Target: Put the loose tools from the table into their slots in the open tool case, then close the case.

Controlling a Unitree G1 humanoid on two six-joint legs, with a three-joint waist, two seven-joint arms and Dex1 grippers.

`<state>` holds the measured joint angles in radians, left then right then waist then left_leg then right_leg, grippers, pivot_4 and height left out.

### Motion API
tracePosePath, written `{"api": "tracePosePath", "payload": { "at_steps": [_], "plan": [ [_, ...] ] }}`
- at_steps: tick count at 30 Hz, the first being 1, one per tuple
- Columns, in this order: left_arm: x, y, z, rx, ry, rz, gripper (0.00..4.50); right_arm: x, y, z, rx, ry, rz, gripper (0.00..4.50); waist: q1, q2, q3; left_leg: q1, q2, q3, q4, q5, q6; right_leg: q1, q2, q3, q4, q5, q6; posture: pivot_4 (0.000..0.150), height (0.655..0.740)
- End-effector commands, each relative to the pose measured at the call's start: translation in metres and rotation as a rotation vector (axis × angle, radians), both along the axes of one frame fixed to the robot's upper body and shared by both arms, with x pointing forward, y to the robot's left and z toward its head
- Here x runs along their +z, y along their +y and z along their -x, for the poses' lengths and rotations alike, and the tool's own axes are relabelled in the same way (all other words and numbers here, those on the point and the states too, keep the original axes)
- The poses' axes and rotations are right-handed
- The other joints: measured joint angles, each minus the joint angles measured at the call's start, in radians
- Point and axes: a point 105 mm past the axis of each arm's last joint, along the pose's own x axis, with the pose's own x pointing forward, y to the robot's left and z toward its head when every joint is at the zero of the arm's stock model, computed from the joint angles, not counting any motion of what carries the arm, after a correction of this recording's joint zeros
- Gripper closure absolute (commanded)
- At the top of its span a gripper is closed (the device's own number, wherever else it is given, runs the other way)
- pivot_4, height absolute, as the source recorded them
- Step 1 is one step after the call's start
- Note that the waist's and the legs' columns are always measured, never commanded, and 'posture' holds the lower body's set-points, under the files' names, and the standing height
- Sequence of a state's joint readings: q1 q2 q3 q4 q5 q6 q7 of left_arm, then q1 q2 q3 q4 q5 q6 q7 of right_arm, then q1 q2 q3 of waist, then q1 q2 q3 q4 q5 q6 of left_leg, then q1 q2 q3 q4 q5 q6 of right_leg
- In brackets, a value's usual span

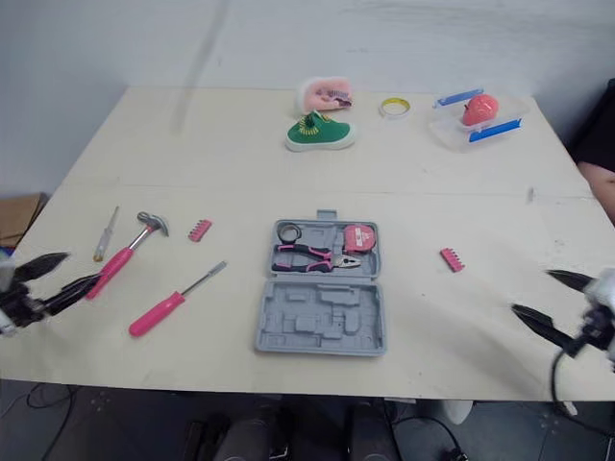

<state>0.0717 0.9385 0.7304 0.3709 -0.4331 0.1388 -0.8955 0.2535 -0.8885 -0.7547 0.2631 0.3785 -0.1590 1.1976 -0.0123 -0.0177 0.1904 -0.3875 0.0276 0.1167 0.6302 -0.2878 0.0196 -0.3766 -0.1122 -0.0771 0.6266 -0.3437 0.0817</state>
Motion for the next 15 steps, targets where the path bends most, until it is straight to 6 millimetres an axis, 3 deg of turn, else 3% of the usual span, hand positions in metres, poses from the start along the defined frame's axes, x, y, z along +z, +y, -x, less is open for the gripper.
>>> {"api": "tracePosePath", "payload": {
  "at_steps": [1,7,15],
  "plan": [
    [0.007,0.057,0.033,0.226,-0.032,-0.020,0.07,0.013,-0.036,0.020,-0.126,-0.134,0.051,0.00,-0.004,0.000,0.000,0.000,0.000,0.000,-0.001,0.000,0.000,0.000,0.000,0.000,-0.001,-0.001,-0.001,0.150,0.7400],
    [0.004,0.087,0.053,0.372,-0.057,-0.026,0.07,0.003,-0.074,0.038,-0.296,-0.123,0.105,0.00,-0.020,0.000,0.000,0.001,0.000,0.003,-0.001,-0.002,-0.001,0.000,-0.001,0.000,-0.001,-0.001,-0.001,0.150,0.7400],
    [-0.008,0.082,0.053,0.350,-0.044,-0.025,0.07,-0.008,-0.053,0.027,-0.198,-0.114,0.078,0.00,-0.022,0.000,-0.001,0.003,0.001,0.003,-0.001,-0.001,-0.003,0.000,-0.001,0.000,0.002,-0.001,-0.001,0.150,0.7400]
  ]
}}
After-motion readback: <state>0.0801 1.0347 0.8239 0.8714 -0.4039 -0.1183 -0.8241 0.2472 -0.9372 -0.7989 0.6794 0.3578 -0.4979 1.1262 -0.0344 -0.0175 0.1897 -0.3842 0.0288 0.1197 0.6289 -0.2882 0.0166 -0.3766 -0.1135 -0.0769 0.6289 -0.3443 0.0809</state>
